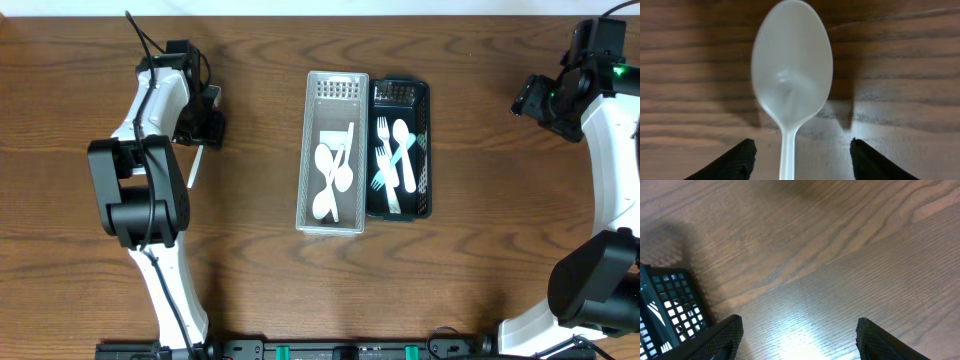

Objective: Pack container
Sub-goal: 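Grasp the last white spoon with the left gripper, then place the last spoon into the clear tray and open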

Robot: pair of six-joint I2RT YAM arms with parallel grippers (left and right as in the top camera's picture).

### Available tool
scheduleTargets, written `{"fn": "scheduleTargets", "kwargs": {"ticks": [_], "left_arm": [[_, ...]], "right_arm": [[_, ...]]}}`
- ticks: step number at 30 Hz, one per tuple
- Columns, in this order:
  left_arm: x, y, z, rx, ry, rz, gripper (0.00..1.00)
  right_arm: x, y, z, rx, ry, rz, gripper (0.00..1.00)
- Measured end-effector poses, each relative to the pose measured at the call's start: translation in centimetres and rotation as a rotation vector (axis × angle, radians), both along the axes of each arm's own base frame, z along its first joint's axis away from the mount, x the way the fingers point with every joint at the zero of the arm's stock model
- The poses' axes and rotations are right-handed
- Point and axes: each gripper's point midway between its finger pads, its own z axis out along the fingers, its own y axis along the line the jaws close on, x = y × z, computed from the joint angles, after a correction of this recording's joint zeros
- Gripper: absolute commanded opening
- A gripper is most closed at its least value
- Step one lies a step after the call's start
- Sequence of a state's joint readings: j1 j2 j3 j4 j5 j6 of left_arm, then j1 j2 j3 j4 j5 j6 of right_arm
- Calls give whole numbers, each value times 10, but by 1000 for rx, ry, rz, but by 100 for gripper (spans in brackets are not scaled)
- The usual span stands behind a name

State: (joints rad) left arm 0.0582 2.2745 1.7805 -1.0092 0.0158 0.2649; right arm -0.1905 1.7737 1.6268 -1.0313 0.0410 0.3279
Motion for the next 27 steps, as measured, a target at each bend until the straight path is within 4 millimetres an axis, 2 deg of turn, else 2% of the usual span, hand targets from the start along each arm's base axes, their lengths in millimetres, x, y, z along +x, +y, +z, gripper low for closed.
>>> {"fn": "scheduleTargets", "kwargs": {"ticks": [3,6,7,12,15,18,19,22,24,27], "left_arm": [[-3,-2,-7,-10,21,0,39],[-4,-2,-7,-11,25,-5,10],[-4,-2,-7,-12,28,0,6],[-22,-5,-6,-13,99,-10,6],[-40,-15,6,-13,167,-15,6],[-36,-39,38,-28,118,-25,6],[-31,-52,54,-46,73,-32,6],[-21,-101,112,-134,-96,-68,6],[-21,-140,157,-203,-217,-114,6],[-32,-192,198,-291,-318,-180,6]], "right_arm": [[-1,0,0,0,3,0,76],[-1,0,0,1,5,0,75],[-1,0,0,1,5,1,75],[-1,0,0,-1,6,3,76],[-1,0,0,0,5,3,76],[-1,0,0,-1,4,3,75],[-1,0,0,-1,4,4,75],[-1,0,0,-1,4,3,75],[-1,0,0,-1,4,3,75],[-1,0,0,-1,4,4,75]]}}
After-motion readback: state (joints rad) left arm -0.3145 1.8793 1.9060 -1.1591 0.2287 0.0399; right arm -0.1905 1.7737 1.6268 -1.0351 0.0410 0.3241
